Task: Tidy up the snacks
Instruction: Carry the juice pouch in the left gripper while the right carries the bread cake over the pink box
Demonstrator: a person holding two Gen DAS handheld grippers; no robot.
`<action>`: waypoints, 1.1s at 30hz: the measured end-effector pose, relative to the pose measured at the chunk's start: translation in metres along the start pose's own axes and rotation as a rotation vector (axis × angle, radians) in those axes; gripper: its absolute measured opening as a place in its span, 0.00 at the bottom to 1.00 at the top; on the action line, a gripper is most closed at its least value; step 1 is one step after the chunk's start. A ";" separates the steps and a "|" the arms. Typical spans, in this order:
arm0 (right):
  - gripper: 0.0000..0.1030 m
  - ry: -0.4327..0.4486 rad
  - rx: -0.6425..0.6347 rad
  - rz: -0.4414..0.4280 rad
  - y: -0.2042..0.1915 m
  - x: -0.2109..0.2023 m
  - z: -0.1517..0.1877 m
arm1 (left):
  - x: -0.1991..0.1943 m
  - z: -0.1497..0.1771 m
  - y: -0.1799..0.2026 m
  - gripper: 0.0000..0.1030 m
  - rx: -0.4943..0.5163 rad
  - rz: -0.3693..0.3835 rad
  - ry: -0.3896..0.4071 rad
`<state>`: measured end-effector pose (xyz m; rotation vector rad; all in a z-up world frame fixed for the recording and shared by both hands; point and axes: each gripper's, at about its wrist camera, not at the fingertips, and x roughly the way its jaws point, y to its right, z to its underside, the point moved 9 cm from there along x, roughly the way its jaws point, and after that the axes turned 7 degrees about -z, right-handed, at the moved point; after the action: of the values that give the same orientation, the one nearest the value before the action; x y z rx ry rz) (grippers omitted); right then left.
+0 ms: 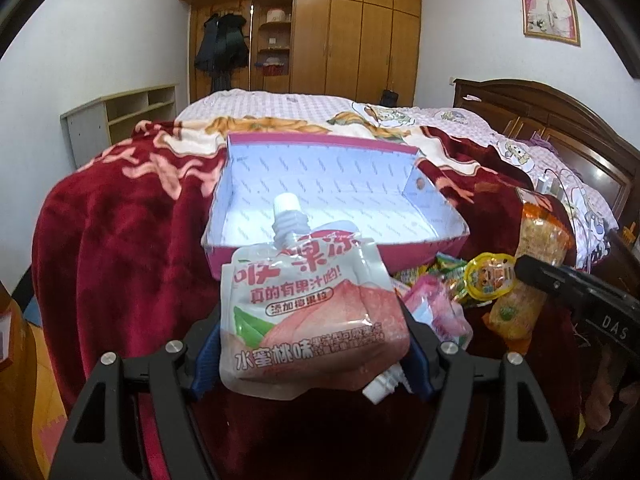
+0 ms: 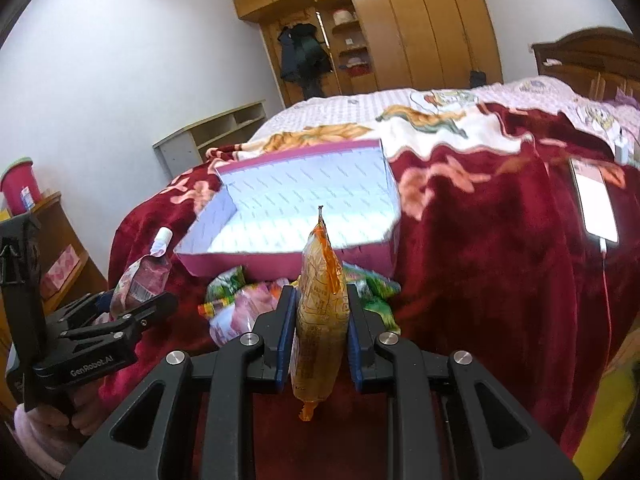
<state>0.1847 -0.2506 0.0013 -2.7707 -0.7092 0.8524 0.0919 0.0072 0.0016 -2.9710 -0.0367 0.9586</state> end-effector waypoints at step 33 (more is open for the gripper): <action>0.23 -0.006 -0.111 0.001 -0.002 0.074 -0.080 | 0.079 -0.087 0.012 0.75 0.039 -0.007 0.044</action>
<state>0.2825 -0.2143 0.0318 -2.8666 -0.7791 0.8463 0.2071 -0.0041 0.0261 -2.9525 -0.0275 0.8829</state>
